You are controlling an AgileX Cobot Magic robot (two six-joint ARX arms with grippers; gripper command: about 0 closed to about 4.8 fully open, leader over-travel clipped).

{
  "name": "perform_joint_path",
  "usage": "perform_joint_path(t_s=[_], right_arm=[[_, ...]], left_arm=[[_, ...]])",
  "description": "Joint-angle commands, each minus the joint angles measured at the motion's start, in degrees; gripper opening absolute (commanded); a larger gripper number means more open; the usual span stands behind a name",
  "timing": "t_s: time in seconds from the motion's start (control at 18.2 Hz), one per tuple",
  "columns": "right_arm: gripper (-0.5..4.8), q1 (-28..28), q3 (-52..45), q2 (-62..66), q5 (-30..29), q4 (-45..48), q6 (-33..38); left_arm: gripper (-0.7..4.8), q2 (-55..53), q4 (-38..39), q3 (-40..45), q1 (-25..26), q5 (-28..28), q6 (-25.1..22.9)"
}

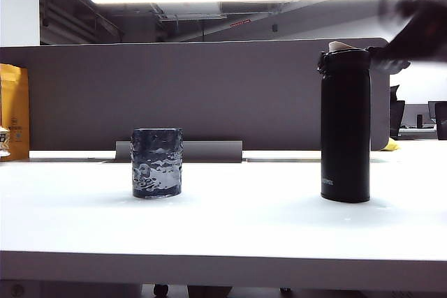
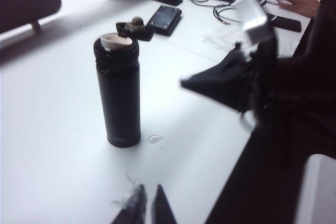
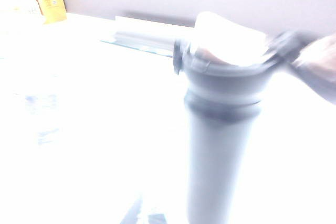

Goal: Pick up the black thermos, pour some water into the cup, then place the black thermos back on the table.

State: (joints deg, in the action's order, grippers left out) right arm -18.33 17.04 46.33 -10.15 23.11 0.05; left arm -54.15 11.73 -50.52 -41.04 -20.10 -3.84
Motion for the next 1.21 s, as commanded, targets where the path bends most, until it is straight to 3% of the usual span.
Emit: perform_joint_path(t_s=[0.05, 0.16, 0.38, 0.49, 0.6, 0.93, 1.1, 1.21], right_arm=[[-0.06, -0.02, 2.08, -18.67, 1.99, -20.79, 0.63], [-0.06, -0.04, 2.01, -29.29, 2.97, -30.58, 1.70], [-0.06, -0.02, 1.90, -46.58, 3.17, -40.70, 2.97], [-0.06, 0.11, 1.99, -45.51, 3.87, -43.21, 4.94], [-0.06, -0.07, -0.33, -44.85, 2.21, -42.12, 4.94], [-0.06, -0.04, -12.85, -46.21, 2.97, -36.72, 5.79], [-0.06, -0.07, -15.61, -45.79, 7.41, -35.82, 5.75], [-0.06, 0.04, -15.74, -45.88, 11.85, -34.97, 5.70]], left_arm=[[-0.06, 9.27, 8.48, -0.02, 0.02, 2.03, -0.17], [-0.06, 15.87, 12.04, 1.33, 0.00, 4.50, 1.60], [-0.06, 29.46, 9.07, 11.54, 0.00, 8.76, 7.08], [-0.06, 35.28, 6.84, 18.18, 0.00, 9.86, 10.27], [-0.06, 40.22, 3.98, 25.09, -0.04, 10.08, 14.45], [-0.06, 48.02, -8.61, 43.89, -0.02, 14.14, 17.11], [-0.06, 48.24, -15.23, 49.20, -0.02, 15.06, 19.56], [-0.06, 48.24, -15.28, 50.03, -0.02, 17.22, 19.45]])
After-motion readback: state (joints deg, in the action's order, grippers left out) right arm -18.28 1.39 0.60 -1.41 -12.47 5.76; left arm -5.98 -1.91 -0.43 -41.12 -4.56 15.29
